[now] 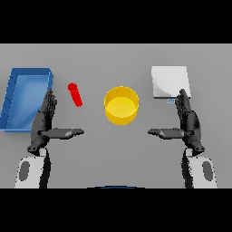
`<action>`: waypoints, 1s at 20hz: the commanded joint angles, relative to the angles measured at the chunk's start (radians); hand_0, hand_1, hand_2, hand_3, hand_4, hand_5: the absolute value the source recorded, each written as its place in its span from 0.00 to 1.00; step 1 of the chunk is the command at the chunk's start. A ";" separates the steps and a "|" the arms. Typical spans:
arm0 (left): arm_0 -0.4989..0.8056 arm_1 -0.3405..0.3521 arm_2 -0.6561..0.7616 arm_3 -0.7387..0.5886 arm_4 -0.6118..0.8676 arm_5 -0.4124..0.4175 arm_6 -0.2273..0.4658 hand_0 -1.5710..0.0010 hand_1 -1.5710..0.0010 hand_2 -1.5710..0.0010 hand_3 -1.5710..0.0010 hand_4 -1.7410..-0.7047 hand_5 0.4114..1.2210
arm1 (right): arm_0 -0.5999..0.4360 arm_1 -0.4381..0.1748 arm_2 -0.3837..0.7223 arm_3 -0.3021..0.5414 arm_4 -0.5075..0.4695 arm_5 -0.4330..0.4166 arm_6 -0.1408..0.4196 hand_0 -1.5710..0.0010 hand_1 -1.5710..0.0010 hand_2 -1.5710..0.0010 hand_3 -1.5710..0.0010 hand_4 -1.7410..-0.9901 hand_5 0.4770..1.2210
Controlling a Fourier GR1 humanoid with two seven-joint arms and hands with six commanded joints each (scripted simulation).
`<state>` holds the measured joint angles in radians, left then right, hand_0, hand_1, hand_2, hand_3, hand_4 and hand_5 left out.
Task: Pick up the red beaker and tilt it to pour out 1 green nut into yellow bowl. Pick up the yellow bowl and place it on the metallic measuring scale.
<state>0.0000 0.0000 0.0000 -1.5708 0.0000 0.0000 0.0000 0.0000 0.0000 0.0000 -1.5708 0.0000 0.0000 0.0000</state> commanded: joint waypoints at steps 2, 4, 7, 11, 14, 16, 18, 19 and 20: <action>-0.006 0.007 0.008 0.005 0.006 -0.002 0.003 1.00 1.00 1.00 1.00 0.62 0.26 | 0.003 0.005 0.005 -0.003 0.003 -0.003 -0.001 1.00 1.00 1.00 1.00 0.82 0.25; -0.016 0.017 0.018 0.014 0.014 -0.007 0.005 1.00 1.00 1.00 1.00 0.62 0.26 | 0.008 0.012 0.012 -0.007 0.010 -0.006 -0.002 1.00 1.00 1.00 1.00 0.82 0.25; 0.007 0.042 -0.006 -0.007 -0.033 -0.008 -0.032 1.00 1.00 1.00 1.00 0.62 0.26 | 0.041 -0.002 0.078 -0.048 0.133 -0.042 -0.090 1.00 1.00 1.00 1.00 0.82 0.25; 0.087 0.063 -0.059 -0.096 -0.108 0.003 -0.030 1.00 1.00 1.00 1.00 0.62 0.25 | 0.121 -0.034 0.157 -0.115 0.283 -0.069 -0.136 1.00 1.00 1.00 1.00 0.82 0.26; 0.080 0.059 -0.080 -0.096 -0.134 0.006 0.007 1.00 1.00 1.00 1.00 0.62 0.25 | 0.122 -0.028 0.164 -0.139 0.290 -0.072 -0.120 1.00 1.00 1.00 1.00 0.83 0.25; 0.043 0.070 -0.067 -0.055 -0.140 0.009 0.019 1.00 1.00 1.00 1.00 0.63 0.25 | 0.130 -0.020 0.170 -0.141 0.290 -0.070 -0.110 1.00 1.00 1.00 1.00 0.82 0.24; 0.005 0.058 -0.076 -0.005 -0.156 0.012 -0.009 1.00 1.00 1.00 1.00 0.61 0.26 | 0.117 -0.021 0.169 -0.149 0.303 -0.082 -0.076 1.00 1.00 1.00 1.00 0.81 0.23; -0.018 0.056 -0.073 0.018 -0.161 0.017 -0.021 1.00 1.00 1.00 1.00 0.60 0.27 | 0.124 -0.026 0.162 -0.150 0.290 -0.074 -0.092 1.00 1.00 1.00 1.00 0.80 0.23; -0.052 0.059 -0.060 0.055 -0.163 0.024 -0.027 1.00 1.00 1.00 1.00 0.59 0.27 | 0.124 -0.024 0.153 -0.144 0.264 -0.064 -0.098 1.00 1.00 1.00 1.00 0.77 0.23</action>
<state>-0.0534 0.0597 -0.0596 -1.5160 -0.1628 0.0251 -0.0208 0.1238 -0.0243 0.1525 -1.7150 0.2638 -0.0641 -0.0968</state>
